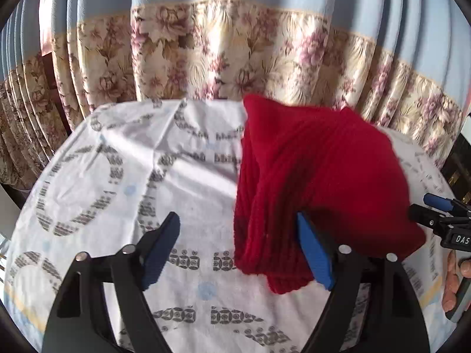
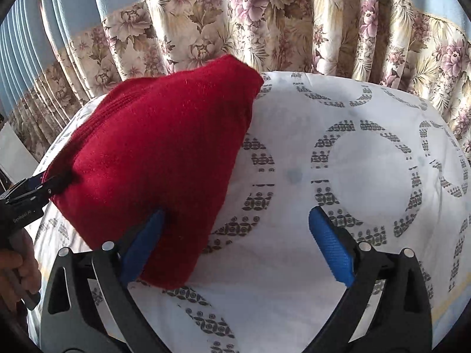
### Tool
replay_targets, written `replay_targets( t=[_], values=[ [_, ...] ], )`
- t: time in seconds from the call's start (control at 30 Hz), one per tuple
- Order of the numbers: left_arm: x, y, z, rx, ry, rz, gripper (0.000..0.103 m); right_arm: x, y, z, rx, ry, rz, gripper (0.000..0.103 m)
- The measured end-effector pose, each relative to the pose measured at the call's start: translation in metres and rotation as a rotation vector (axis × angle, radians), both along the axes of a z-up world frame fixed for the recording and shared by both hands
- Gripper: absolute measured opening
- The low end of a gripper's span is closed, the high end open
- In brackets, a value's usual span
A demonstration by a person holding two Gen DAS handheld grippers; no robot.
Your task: Fold small clothes
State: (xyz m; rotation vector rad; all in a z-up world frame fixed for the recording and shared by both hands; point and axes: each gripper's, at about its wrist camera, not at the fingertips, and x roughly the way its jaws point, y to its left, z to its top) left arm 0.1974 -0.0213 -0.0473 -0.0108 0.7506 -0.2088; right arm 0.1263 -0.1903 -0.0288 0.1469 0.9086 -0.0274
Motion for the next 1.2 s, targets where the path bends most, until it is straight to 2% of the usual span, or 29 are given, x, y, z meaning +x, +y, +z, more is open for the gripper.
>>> replay_targets(
  t=[0.13,0.2,0.33,0.43,0.57,0.73,0.83,0.87,0.93,1.07,1.2],
  values=[
    [-0.005,0.000,0.033,-0.001,-0.069,0.013,0.090,-0.004,-0.002,0.023,-0.015,-0.052,0.006,0.097],
    [0.003,-0.002,0.045,0.005,-0.088,0.023,0.090,-0.003,-0.004,0.033,-0.025,-0.079,-0.005,0.097],
    [0.032,-0.004,0.052,-0.034,-0.048,0.020,0.091,0.008,-0.008,0.049,-0.034,-0.123,-0.037,0.098],
    [0.052,-0.015,0.048,-0.028,-0.020,0.004,0.091,0.024,-0.008,0.059,-0.026,-0.140,-0.047,0.099],
    [0.080,-0.035,0.033,0.028,0.021,-0.022,0.091,0.050,-0.003,0.060,-0.019,-0.131,-0.051,0.099],
    [0.100,-0.042,0.012,0.038,0.070,-0.028,0.091,0.083,0.003,0.044,-0.012,-0.092,-0.058,0.099],
    [0.106,-0.043,-0.011,0.068,0.105,-0.035,0.094,0.097,0.007,0.025,-0.018,-0.049,-0.064,0.098],
    [0.108,-0.039,-0.021,0.051,0.111,-0.030,0.098,0.103,0.010,0.014,-0.027,-0.019,-0.055,0.098],
    [0.110,-0.027,-0.029,-0.036,0.141,-0.017,0.099,0.110,0.012,-0.009,-0.023,0.027,-0.033,0.098],
    [0.107,-0.023,-0.034,-0.079,0.128,-0.029,0.100,0.109,0.005,-0.020,0.054,0.012,-0.042,0.098],
    [0.108,-0.016,-0.038,-0.173,0.155,-0.022,0.099,0.110,0.004,-0.021,0.077,0.018,-0.033,0.098]
  ],
)
